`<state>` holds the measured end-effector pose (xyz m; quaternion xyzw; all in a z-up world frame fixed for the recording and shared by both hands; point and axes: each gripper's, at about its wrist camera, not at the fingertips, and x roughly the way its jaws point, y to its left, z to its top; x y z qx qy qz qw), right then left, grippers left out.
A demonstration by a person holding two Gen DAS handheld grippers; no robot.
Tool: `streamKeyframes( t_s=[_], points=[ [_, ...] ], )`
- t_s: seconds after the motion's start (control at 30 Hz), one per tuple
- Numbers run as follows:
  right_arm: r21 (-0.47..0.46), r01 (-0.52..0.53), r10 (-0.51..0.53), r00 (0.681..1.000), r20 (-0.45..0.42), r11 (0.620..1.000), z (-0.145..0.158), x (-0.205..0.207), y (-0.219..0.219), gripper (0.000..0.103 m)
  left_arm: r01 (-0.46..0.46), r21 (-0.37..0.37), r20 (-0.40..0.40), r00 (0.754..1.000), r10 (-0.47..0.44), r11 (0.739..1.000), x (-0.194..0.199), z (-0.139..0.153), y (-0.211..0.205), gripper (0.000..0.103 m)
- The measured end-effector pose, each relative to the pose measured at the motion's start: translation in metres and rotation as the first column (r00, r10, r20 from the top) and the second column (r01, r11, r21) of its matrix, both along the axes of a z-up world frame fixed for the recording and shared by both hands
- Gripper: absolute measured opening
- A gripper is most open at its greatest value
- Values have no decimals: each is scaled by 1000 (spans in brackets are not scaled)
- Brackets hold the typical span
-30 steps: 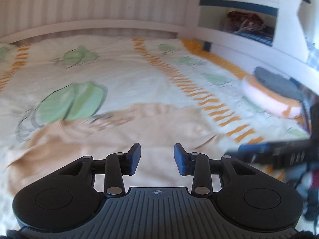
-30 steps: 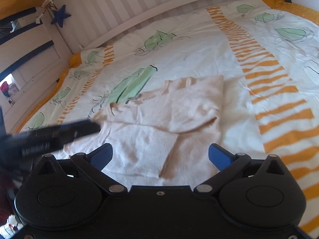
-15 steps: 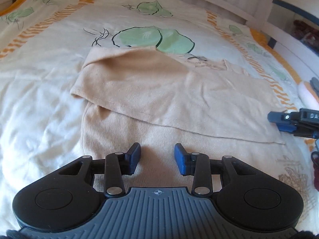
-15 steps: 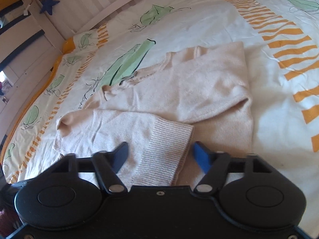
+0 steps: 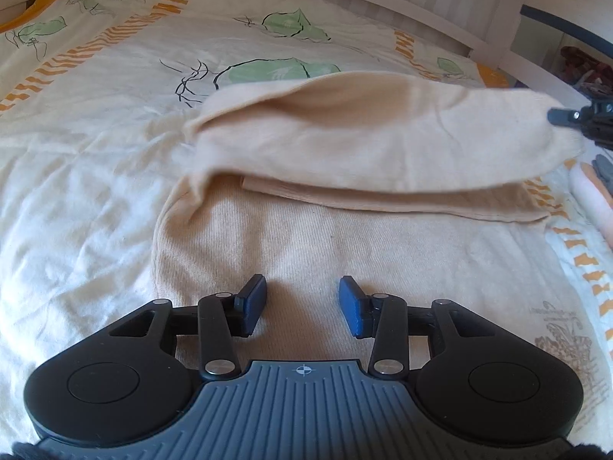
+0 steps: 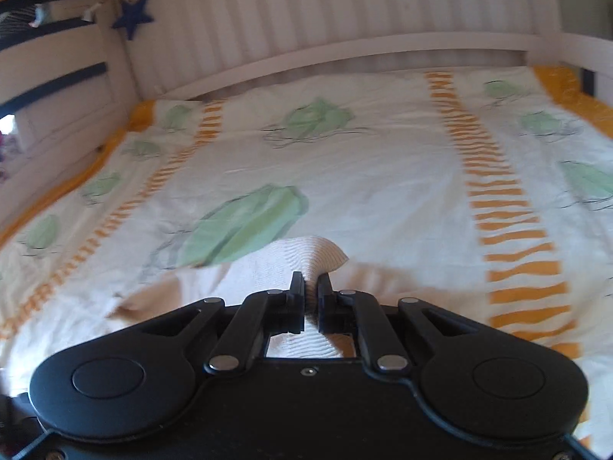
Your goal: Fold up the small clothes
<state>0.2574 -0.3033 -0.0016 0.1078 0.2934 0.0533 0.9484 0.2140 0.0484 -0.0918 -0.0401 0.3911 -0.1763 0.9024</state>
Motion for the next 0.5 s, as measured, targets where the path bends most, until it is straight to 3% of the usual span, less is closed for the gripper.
streamKeyframes(
  t_s=[0.1, 0.23, 0.43, 0.5],
  points=[
    [-3, 26, -26, 995, -99, 1000, -26, 17, -15, 14, 6, 6, 3, 1000, -6, 1000, -2, 0, 0, 41],
    [-89, 23, -43, 972, -229, 996, -66, 30, -16, 21, 8, -6, -14, 1000, -8, 1000, -1, 8, 5, 41],
    [-115, -7, -18, 976, -217, 993, -77, 16, -11, 21, -27, -55, 46, 998, 30, 998, 12, 38, 24, 42],
    [-103, -1, -21, 977, -210, 995, -77, 15, -12, 21, -38, -29, 67, 997, 40, 999, 25, 47, 24, 42]
  ],
)
